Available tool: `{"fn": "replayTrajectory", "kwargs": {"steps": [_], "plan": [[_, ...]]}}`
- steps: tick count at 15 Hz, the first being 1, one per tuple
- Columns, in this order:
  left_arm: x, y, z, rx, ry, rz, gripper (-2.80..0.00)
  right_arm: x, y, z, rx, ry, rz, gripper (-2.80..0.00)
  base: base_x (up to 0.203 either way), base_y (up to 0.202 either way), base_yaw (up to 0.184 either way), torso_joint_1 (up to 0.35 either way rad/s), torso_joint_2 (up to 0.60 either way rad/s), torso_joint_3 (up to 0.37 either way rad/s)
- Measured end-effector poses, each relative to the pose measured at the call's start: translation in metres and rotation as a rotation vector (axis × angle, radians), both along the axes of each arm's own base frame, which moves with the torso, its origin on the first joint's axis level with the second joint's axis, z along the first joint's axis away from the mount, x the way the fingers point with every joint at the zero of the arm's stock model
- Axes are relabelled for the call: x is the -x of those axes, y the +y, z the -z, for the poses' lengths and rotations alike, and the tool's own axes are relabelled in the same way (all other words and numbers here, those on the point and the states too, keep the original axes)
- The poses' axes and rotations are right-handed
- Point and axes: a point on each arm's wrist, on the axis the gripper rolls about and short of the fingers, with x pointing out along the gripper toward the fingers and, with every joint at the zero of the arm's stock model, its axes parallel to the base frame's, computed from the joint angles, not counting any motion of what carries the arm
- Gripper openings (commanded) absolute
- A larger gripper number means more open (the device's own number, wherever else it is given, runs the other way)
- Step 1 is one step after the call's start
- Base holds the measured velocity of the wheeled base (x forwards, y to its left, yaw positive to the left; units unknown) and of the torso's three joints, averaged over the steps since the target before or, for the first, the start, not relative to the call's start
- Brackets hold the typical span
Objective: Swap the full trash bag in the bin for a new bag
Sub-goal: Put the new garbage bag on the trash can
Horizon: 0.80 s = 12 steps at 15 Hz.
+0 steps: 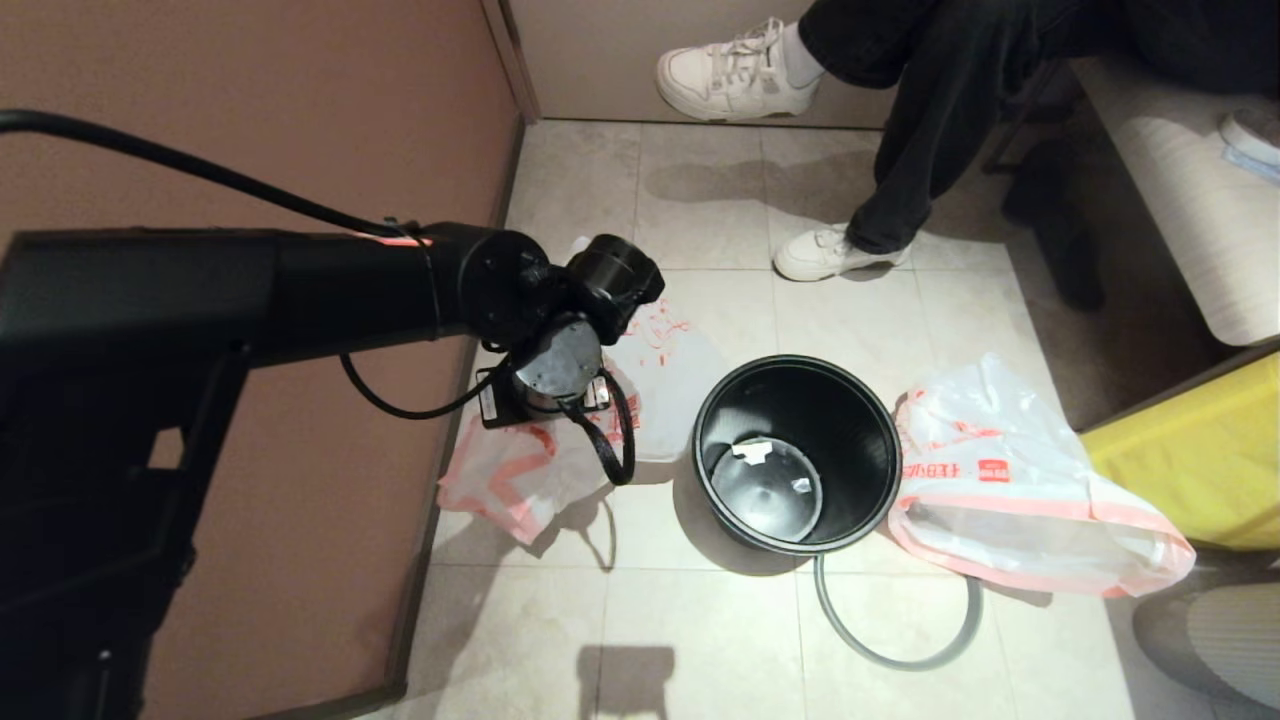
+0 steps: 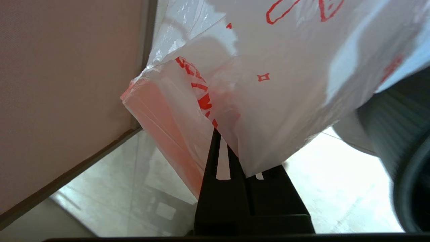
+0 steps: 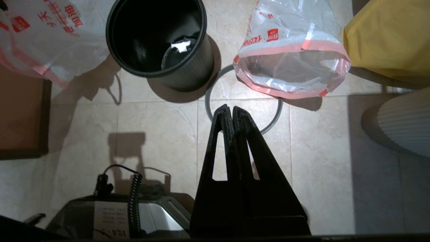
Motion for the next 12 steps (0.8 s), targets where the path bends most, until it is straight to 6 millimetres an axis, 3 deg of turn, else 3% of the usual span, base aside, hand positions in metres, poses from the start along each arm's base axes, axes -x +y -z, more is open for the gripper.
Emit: {"fn": "replayTrajectory", "kwargs": {"steps": [3, 12], "plan": [[0.021, -0.004, -0.024, 0.034, -0.04, 0.044, -2.8, -0.023, 0.001, -0.022, -0.037, 0.004, -0.03, -2.8, 0.0, 0.0, 0.0, 0.0, 0.0, 0.0], [0.061, 0.004, -0.077, 0.09, -0.142, 0.123, -2.8, -0.127, 0.005, -0.079, -0.19, 0.086, -0.124, -2.8, 0.0, 0.0, 0.0, 0.0, 0.0, 0.0]]}}
